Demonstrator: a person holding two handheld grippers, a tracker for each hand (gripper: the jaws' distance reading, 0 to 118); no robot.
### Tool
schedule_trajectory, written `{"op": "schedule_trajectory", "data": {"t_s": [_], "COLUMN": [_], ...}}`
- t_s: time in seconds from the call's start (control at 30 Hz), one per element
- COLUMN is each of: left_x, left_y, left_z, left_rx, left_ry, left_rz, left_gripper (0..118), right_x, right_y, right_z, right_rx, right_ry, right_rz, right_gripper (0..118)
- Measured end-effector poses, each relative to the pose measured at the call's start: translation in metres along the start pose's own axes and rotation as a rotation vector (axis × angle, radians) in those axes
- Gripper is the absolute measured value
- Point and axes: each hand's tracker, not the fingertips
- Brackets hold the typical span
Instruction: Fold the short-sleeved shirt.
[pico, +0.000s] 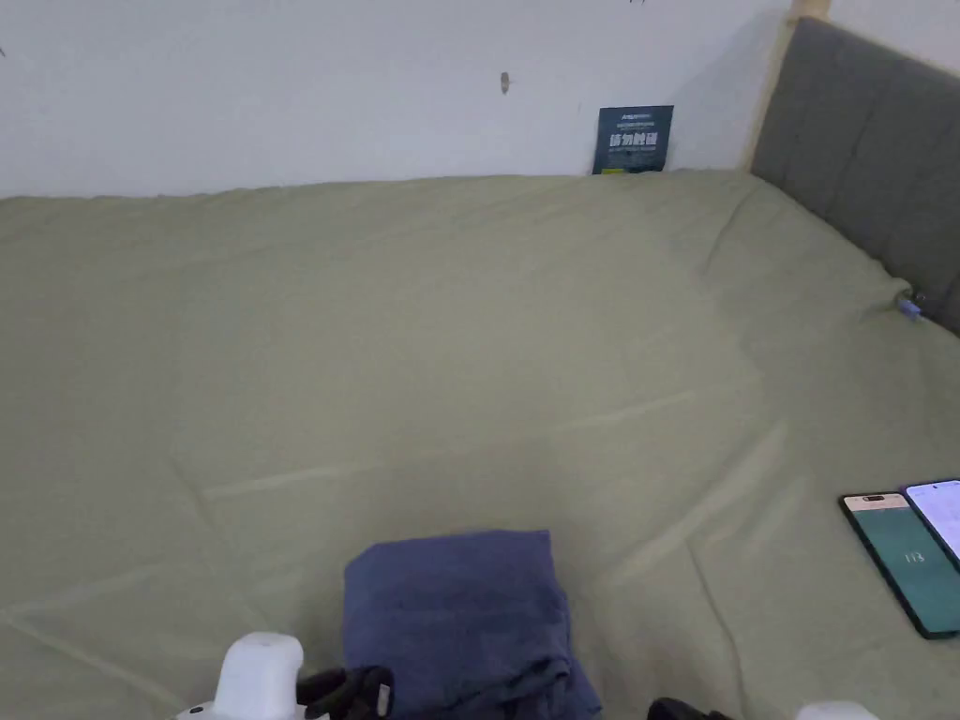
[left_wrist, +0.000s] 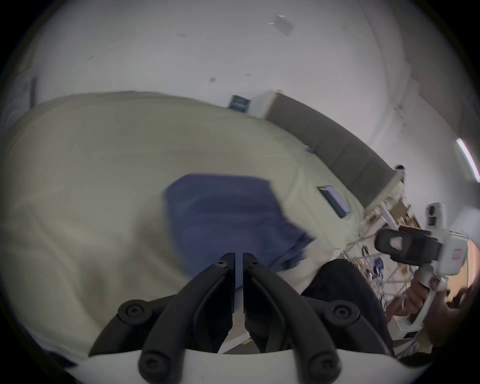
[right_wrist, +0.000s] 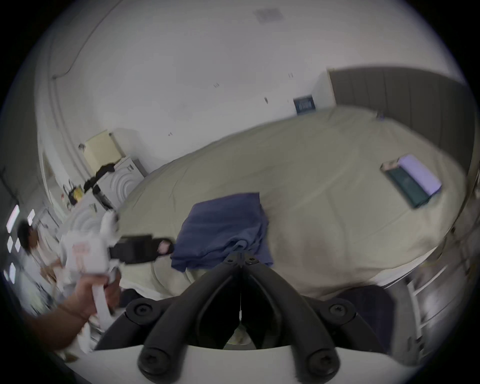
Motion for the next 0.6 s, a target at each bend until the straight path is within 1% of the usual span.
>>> {"op": "schedule_trajectory", "data": {"t_s": [0.07, 0.1, 0.13, 0.17, 0.2, 0.23, 0.27, 0.3, 0.37, 0.43, 0.5, 0.53, 0.57, 0.6], "left_x": [-0.027, -0.034, -0.042, -0.050, -0.056, -0.062, -0.066, -0.072, -0.081, -0.089, -0.093, -0.086, -0.080, -0.073], "left_y": [-0.008, -0.010, -0.008, -0.007, -0.005, -0.004, -0.002, -0.001, 0.002, 0.000, -0.005, -0.008, -0.003, 0.003], "left_z": [0.010, 0.013, 0.014, 0.012, 0.006, 0.001, -0.006, -0.015, -0.034, -0.059, -0.094, -0.105, -0.115, -0.124], "left_rx": [0.006, 0.037, 0.059, 0.066, 0.054, 0.051, 0.069, 0.070, 0.035, 0.010, -0.059, -0.033, -0.010, -0.033], "left_ry": [0.027, -0.012, -0.062, -0.101, -0.150, -0.182, -0.236, -0.311, -0.389, -0.456, -0.545, -0.636, -0.687, -0.671], "left_rz": [0.127, 0.180, 0.235, 0.276, 0.313, 0.340, 0.364, 0.406, 0.492, 0.579, 0.702, 0.736, 0.744, 0.737], "left_gripper": [7, 9, 28, 51, 78, 100, 107, 108, 108, 108, 107, 107, 104, 94], "right_x": [0.011, 0.016, 0.024, 0.033, 0.043, 0.052, 0.058, 0.066, 0.073, 0.073, 0.071, 0.073, 0.076, 0.079], "right_y": [0.008, 0.013, 0.019, 0.024, 0.027, 0.028, 0.026, 0.023, 0.019, 0.018, 0.017, 0.016, 0.013, 0.011], "right_z": [-0.046, -0.064, -0.084, -0.105, -0.128, -0.147, -0.163, -0.174, -0.180, -0.170, -0.164, -0.164, -0.162, -0.160], "right_rx": [-0.044, -0.037, -0.026, -0.043, -0.123, -0.202, -0.244, -0.260, -0.272, -0.212, -0.195, -0.196, -0.194, -0.187], "right_ry": [0.018, 0.043, 0.113, 0.221, 0.306, 0.348, 0.342, 0.322, 0.205, 0.283, 0.251, 0.253, 0.255, 0.257], "right_rz": [-0.103, -0.128, -0.165, -0.218, -0.295, -0.367, -0.390, -0.377, -0.326, -0.370, -0.341, -0.341, -0.343, -0.347], "right_gripper": [0, 0, 0, 0, 0, 0, 0, 0, 0, 0, 0, 0, 0, 0]}}
